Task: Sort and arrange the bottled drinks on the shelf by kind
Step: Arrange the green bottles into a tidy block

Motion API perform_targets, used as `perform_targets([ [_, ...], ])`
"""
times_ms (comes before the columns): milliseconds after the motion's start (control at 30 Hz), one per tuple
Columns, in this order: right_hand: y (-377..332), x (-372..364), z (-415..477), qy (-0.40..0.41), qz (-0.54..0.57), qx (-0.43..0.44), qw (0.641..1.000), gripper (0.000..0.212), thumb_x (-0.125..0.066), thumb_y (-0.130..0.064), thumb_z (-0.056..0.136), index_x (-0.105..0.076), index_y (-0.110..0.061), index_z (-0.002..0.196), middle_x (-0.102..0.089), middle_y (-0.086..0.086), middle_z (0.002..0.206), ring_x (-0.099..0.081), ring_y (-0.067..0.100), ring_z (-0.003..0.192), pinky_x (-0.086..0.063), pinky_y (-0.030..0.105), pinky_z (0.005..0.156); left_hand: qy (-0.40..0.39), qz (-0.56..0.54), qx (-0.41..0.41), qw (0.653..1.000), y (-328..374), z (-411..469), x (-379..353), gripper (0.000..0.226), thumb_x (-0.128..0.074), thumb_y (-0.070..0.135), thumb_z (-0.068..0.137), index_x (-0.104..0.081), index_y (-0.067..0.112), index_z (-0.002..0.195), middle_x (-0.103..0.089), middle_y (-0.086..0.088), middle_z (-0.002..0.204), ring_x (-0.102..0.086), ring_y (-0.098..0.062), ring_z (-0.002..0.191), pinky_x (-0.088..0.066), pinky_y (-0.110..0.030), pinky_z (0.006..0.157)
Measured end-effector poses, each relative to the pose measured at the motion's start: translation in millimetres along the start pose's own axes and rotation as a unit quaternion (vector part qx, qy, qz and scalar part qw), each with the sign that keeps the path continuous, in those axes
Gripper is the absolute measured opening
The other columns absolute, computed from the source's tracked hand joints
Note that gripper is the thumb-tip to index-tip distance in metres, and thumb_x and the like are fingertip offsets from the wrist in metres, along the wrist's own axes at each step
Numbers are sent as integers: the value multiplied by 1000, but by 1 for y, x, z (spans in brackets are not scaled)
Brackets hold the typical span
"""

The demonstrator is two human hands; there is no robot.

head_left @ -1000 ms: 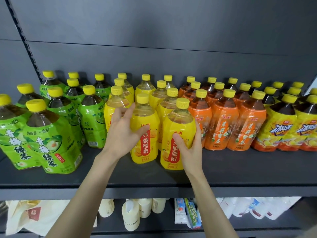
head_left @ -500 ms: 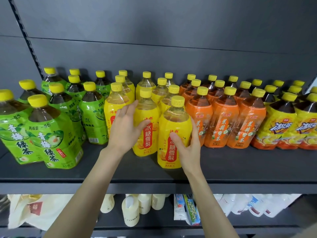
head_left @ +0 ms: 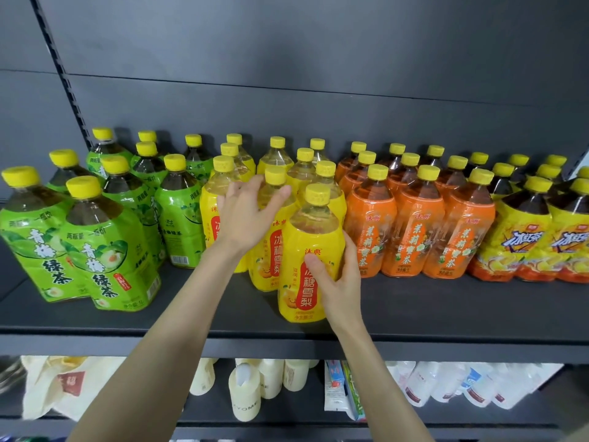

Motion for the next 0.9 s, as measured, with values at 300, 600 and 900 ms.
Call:
perform_targets([
  [300, 0, -7, -6, 1, 9, -5, 1000, 91, -74, -60, 69, -38, -23, 143, -53, -3, 136, -54, 13, 123, -51, 41, 99, 94, -57, -29, 994, -16, -29, 45, 51, -45, 54, 86, -57, 5, 85, -54, -4, 81, -40, -21, 87, -34, -40, 77],
  [600, 5, -64, -1, -19, -28, -9, 999, 81, -68, -56, 72, -33, -33, 142, -46, -5, 142, -45, 12, 131, -43, 45, 107, 95, -80, -57, 991, -52, -32, 80, 22, -44, 39, 97, -53, 26, 81, -49, 9, 74, -41, -26, 85, -27, -31, 76],
  [900, 6, -74, 9, -2, -67, -18, 998, 97, -68, -62, 72, -25, -22, 149, -38, -1, 149, -36, 17, 138, -37, 48, 110, 157, -104, -22, 982, -55, -43, 80, 39, -50, 31, 97, -53, 8, 128, -59, -4, 117, -53, -21, 108, -43, -30, 89],
])
Point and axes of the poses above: each hand's wrist, its own z-axis towards the middle knuckle, its own x-axis out of the back of the hand, y = z × x, the point moved 4 cm from there along z, towards the middle knuckle
